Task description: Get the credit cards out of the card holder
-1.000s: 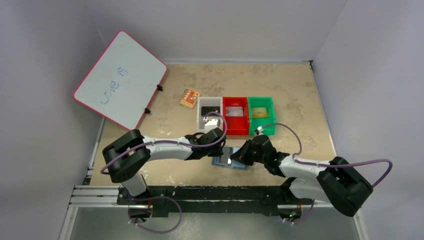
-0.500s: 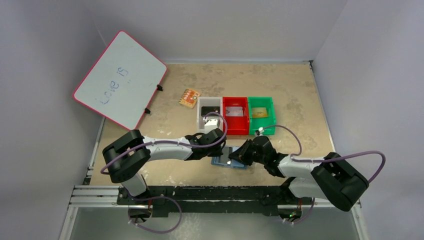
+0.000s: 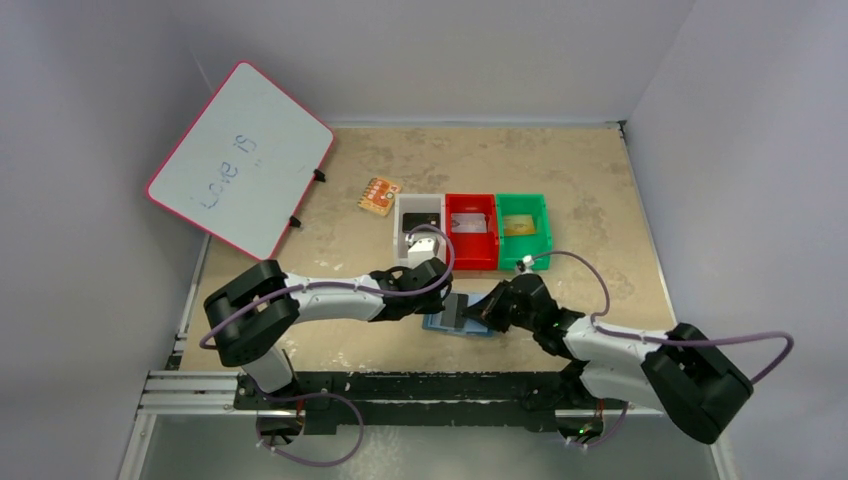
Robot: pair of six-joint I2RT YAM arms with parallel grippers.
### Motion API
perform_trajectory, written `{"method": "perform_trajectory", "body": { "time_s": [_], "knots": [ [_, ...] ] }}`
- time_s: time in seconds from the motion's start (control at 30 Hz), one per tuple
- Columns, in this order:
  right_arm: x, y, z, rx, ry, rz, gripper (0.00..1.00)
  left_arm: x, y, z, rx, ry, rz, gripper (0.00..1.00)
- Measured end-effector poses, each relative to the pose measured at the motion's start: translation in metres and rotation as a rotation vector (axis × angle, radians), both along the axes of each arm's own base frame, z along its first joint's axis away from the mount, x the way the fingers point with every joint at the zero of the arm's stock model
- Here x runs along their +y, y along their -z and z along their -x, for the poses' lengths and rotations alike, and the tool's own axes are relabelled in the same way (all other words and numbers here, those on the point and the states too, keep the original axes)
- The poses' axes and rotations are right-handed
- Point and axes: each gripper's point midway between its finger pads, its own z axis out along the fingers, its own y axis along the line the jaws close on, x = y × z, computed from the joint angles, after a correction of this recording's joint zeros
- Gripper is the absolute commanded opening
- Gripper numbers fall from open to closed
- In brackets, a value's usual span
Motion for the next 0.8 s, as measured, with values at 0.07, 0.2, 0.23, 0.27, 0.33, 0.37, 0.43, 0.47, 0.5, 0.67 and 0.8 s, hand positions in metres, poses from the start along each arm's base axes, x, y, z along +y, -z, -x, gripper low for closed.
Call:
{"method": "perform_trajectory", "body": {
  "time_s": [0.07, 0.2, 0.23, 0.27, 0.33, 0.37, 0.43, 0.47, 0.5, 0.67, 0.8],
  "knots": [
    [-0.003, -0.002, 0.001, -0.007, 0.008, 0.003, 0.01, 0.001, 0.0, 0.0, 0.0, -0.002, -0.006, 0.11],
    [-0.01, -0.005, 0.005, -0.02, 0.024, 0.006, 0.07, 0.002, 0.0, 0.001, 0.0, -0.001, -0.007, 0.11],
    [-0.012, -0.004, 0.006, -0.021, 0.028, 0.009, 0.08, 0.002, 0.0, 0.001, 0.0, 0.0, -0.007, 0.11],
    [-0.014, -0.004, 0.007, -0.021, 0.029, 0.009, 0.08, 0.002, 0.0, 0.001, 0.0, 0.001, -0.007, 0.12],
    [-0.015, -0.002, 0.009, -0.017, 0.031, 0.011, 0.07, 0.002, -0.001, 0.001, -0.001, 0.005, -0.007, 0.16],
    [-0.016, -0.001, 0.009, -0.015, 0.031, 0.012, 0.07, 0.002, -0.001, 0.002, 0.001, 0.006, -0.007, 0.18],
    [-0.016, 0.0, 0.01, -0.012, 0.03, 0.015, 0.06, 0.003, -0.003, 0.003, 0.004, 0.013, -0.01, 0.22],
    [-0.016, 0.001, 0.01, -0.009, 0.03, 0.018, 0.06, 0.004, -0.004, 0.005, 0.005, 0.017, -0.016, 0.23],
    [-0.016, 0.003, 0.01, -0.004, 0.03, 0.022, 0.06, 0.006, -0.004, 0.006, 0.006, 0.023, -0.022, 0.25],
    [-0.013, 0.006, 0.007, 0.008, 0.028, 0.029, 0.06, 0.005, -0.015, 0.01, 0.002, 0.052, -0.01, 0.27],
    [-0.012, 0.006, 0.006, 0.008, 0.027, 0.027, 0.08, -0.003, -0.021, 0.012, 0.0, 0.088, 0.026, 0.27]
  ]
}}
